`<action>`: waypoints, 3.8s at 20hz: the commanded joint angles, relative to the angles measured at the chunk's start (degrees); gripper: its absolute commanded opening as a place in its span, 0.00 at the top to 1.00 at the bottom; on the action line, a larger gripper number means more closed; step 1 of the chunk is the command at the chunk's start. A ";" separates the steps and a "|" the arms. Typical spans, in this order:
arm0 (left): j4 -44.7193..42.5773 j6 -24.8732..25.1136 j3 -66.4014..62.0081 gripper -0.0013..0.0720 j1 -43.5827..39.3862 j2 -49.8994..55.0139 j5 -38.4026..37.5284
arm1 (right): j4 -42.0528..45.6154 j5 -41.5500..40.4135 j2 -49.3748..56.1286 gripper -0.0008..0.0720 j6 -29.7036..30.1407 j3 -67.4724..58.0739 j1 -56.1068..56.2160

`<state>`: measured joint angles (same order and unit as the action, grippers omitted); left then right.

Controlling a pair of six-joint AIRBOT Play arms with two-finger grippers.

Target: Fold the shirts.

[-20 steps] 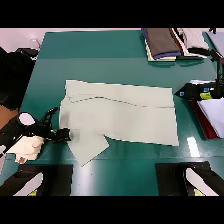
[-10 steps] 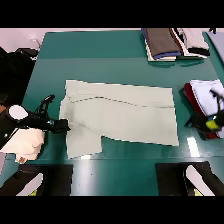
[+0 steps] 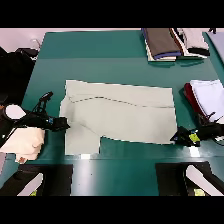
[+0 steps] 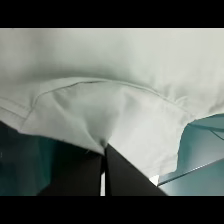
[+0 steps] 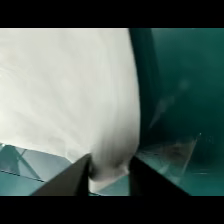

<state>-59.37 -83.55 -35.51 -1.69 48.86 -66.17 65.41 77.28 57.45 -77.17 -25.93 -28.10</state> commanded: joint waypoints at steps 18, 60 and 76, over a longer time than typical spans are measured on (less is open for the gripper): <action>-5.16 -4.00 -3.30 0.95 -0.04 -15.15 -9.99 | 13.55 8.44 -14.78 0.96 -1.88 -18.82 9.81; 5.62 -6.32 -27.58 0.95 -28.17 34.97 26.27 | -24.20 -0.09 22.71 0.96 15.50 -43.60 7.89; 5.51 -6.29 -45.83 0.95 -34.05 52.06 23.85 | -28.35 -1.95 11.61 0.96 3.34 -60.15 36.02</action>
<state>-53.71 -89.65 -80.20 -36.32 100.68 -40.80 37.26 77.10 69.28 -72.18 -85.27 3.77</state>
